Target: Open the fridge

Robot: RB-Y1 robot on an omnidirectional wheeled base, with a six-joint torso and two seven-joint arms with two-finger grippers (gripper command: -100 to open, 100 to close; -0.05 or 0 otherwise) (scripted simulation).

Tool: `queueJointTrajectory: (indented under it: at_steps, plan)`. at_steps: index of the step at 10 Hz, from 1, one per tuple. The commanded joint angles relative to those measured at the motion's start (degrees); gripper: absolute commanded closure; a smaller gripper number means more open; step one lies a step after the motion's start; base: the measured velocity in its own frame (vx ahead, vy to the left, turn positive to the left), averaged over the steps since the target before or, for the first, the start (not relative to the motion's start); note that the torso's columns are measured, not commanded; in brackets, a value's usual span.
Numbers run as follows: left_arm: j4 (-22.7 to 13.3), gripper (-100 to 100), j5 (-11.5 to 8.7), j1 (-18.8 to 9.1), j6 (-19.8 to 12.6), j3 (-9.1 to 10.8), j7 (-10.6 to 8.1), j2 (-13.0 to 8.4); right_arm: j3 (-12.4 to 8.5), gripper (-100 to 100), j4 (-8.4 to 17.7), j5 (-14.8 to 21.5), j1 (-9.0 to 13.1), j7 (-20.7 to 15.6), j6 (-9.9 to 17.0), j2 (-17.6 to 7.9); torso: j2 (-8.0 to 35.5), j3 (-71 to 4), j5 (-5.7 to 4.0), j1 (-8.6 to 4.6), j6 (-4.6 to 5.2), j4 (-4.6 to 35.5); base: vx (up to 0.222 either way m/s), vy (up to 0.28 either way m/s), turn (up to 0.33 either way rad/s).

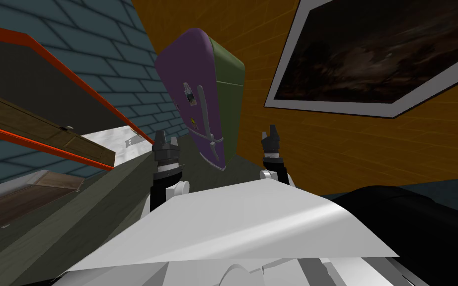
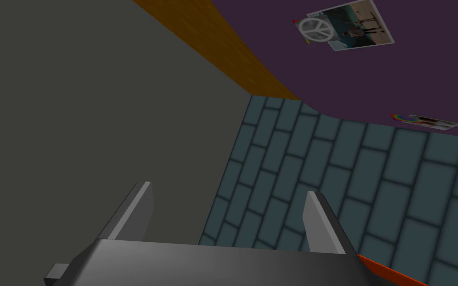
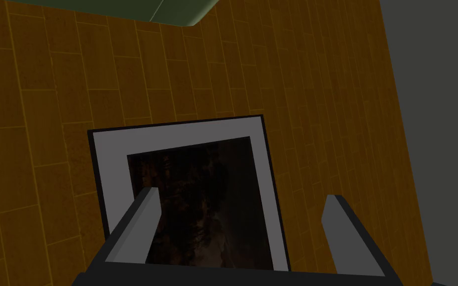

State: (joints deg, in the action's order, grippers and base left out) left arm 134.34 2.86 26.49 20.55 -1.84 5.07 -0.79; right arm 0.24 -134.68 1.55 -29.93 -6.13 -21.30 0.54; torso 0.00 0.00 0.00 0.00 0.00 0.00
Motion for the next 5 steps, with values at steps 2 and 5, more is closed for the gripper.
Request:
queueJointTrajectory:
  at_steps: [2,5]
  plan:
    - [0.00,0,0.00,0.00,0.00,0.00,0.00,0.00,0.00,0,0.00,0.00,0.00,0.00,0.00,0.00,5.97,-12.00,0.00,0.00,0.00,6.00,0.000,0.000,0.000]
    - [0.01,0,0.00,0.00,0.00,0.00,0.00,0.00,0.00,0,-0.01,0.00,0.00,0.00,0.00,0.00,18.45,-36.92,0.00,0.00,0.00,18.46,0.000,0.000,0.000]
